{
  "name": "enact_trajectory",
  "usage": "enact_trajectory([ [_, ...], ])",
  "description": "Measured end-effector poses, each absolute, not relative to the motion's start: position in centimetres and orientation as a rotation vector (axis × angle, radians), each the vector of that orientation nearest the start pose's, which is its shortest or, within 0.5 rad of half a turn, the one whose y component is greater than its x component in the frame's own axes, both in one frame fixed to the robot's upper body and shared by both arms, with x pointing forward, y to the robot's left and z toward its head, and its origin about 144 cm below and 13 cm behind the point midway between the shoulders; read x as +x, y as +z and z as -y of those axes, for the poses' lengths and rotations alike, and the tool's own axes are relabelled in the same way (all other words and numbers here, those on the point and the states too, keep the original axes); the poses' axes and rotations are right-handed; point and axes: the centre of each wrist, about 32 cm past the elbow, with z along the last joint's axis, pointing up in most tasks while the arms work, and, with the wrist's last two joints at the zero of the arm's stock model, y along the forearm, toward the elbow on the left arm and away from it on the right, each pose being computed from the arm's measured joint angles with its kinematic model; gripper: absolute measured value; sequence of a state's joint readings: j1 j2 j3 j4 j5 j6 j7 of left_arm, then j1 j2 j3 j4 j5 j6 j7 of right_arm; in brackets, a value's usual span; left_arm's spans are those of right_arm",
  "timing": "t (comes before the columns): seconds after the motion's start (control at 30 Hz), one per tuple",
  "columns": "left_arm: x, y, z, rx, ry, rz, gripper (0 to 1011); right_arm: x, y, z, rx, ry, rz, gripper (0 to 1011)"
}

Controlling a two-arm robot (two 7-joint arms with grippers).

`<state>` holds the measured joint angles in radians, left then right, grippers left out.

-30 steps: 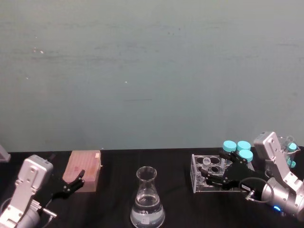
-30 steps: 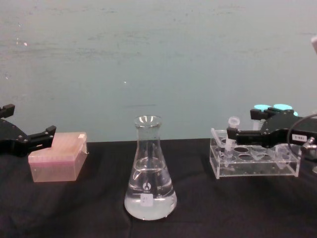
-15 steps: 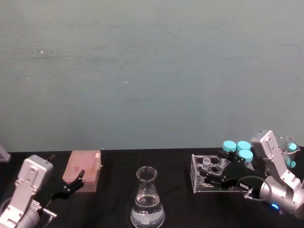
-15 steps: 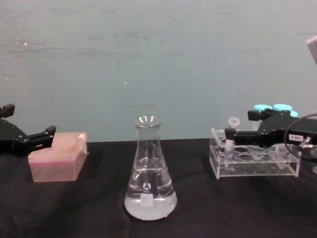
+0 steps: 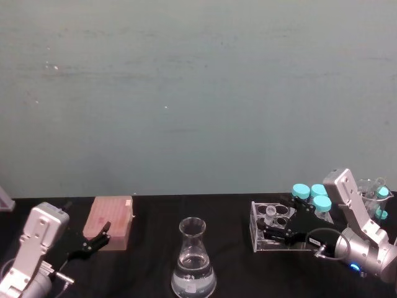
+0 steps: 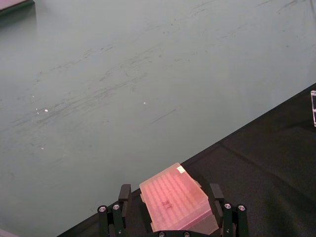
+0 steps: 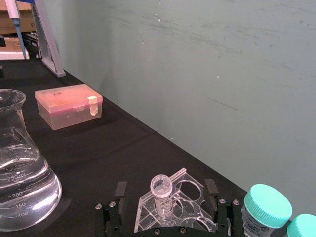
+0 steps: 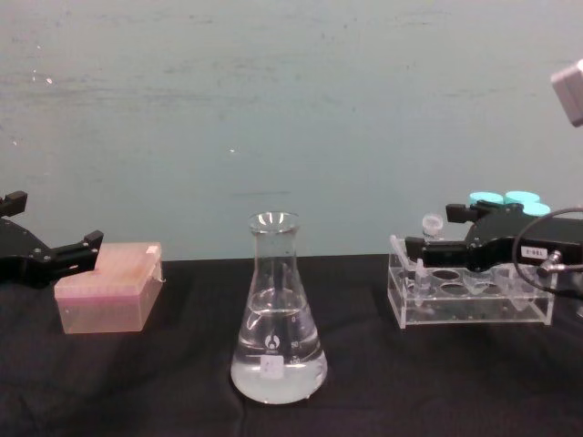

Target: Pour the liquid from the test tube into the beaker using one hand.

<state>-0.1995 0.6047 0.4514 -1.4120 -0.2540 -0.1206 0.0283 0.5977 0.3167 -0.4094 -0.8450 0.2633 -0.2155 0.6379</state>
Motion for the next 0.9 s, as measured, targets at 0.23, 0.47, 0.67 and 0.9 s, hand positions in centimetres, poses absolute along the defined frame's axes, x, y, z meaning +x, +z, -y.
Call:
enact_trajectory([
  [0.23,48.86,113.98,-30.97,0.304,1.248,0.285,1000,60.42,114.31,29.37,-0.204,-0.803,0.105,1003],
  [0.47,48.86,113.98,-30.97,0.304,1.248,0.285,1000,60.42,114.32,29.39,-0.206,-0.810,0.100,1003],
  [0.67,48.86,113.97,-30.97,0.304,1.248,0.285,1000,60.41,114.32,29.40,-0.206,-0.811,0.100,1003],
  [0.9,48.86,113.98,-30.97,0.304,1.248,0.285,1000,60.41,114.32,29.40,-0.206,-0.811,0.100,1003],
])
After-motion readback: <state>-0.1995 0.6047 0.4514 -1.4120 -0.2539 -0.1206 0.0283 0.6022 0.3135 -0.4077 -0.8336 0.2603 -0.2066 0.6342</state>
